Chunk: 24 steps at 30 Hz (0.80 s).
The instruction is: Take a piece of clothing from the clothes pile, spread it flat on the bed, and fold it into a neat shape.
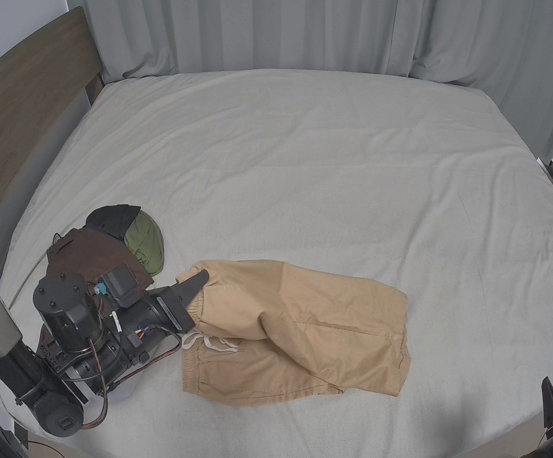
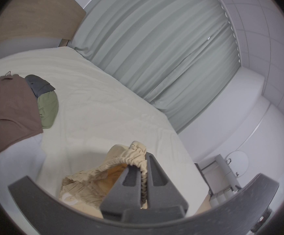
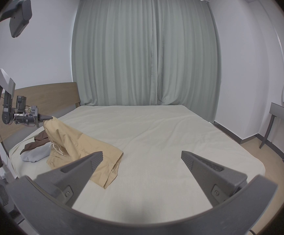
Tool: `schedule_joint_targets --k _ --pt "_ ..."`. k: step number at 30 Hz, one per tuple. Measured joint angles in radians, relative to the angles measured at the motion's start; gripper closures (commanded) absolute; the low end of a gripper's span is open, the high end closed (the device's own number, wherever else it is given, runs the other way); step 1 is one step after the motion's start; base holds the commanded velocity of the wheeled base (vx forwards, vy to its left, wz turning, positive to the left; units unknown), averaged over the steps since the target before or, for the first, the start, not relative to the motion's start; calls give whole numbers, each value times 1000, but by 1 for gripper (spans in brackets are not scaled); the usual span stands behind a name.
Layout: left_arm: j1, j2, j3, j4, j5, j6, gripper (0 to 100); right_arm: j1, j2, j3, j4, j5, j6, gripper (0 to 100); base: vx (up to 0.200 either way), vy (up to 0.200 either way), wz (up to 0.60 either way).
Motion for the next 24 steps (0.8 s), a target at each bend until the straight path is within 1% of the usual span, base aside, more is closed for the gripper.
schedule_joint_targets --k 5,12,18,24 --pt "18 32 21 -9 -4 49 100 0 0 0 0 0 0 0 0 0 0" --pt "67 82 27 -9 -31 177 100 0 0 0 0 0 0 0 0 0 0" --pt "113 112 20 -9 -55 197 100 0 0 0 0 0 -1 0 0 0 0" --pt "165 128 17 -9 -93 261 100 0 0 0 0 0 -1 0 0 0 0"
